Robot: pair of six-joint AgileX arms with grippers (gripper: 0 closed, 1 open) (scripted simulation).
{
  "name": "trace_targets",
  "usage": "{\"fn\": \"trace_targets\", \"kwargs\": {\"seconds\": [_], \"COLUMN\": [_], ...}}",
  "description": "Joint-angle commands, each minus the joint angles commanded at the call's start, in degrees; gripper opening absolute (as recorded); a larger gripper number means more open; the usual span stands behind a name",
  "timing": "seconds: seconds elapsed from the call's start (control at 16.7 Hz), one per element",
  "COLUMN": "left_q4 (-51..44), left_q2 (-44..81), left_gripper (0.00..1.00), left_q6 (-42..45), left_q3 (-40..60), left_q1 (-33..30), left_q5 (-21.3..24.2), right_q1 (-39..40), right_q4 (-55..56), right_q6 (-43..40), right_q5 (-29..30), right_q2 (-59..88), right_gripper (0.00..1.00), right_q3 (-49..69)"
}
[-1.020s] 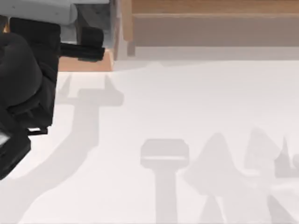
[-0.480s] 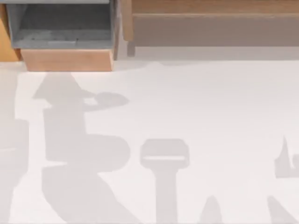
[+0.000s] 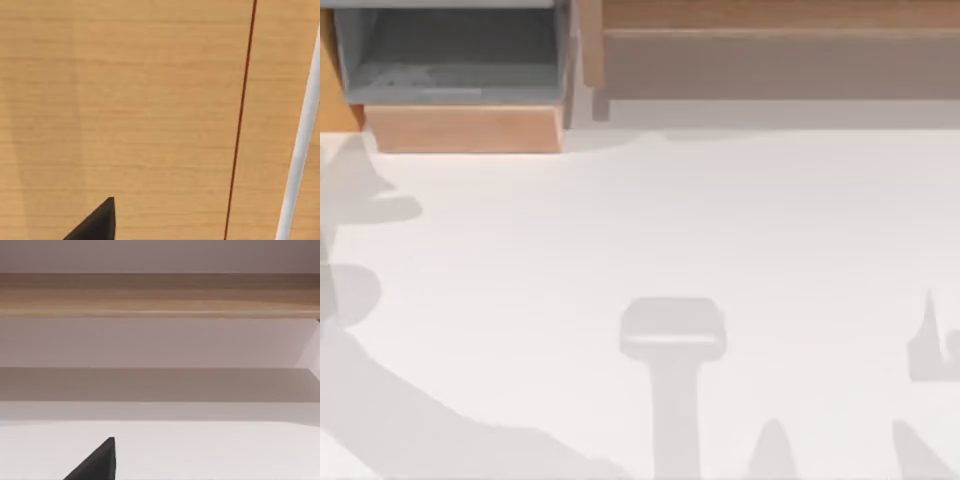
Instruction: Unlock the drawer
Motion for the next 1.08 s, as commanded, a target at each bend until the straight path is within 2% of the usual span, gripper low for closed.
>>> {"fn": "trace_targets", "kwargs": {"seconds": [0.18,0.48,0.84,1.08], "left_q4": [1.3,1.0,-1.9,-2.2], "left_q2": [1.8,1.7,4.6,4.9], "left_gripper": [1.00,1.00,1.00,1.00], "left_q6": [0.7,0.7,0.7,0.7], "left_q3": [0.9,0.9,7.0,7.5], "left_q1": [-0.2,-0.2,-1.6,-1.7], "left_q5": [2.0,1.9,0.7,0.6], "right_q1": [0.0,0.0,0.0,0.0], "right_q4": [0.0,0.0,0.0,0.0], "right_q6": [0.0,0.0,0.0,0.0], "right_q5": [0.0,0.0,0.0,0.0], "right_q2": [0.0,0.0,0.0,0.0], "right_gripper": [1.00,1.00,1.00,1.00], "right_q3": [0.0,0.0,0.0,0.0]}}
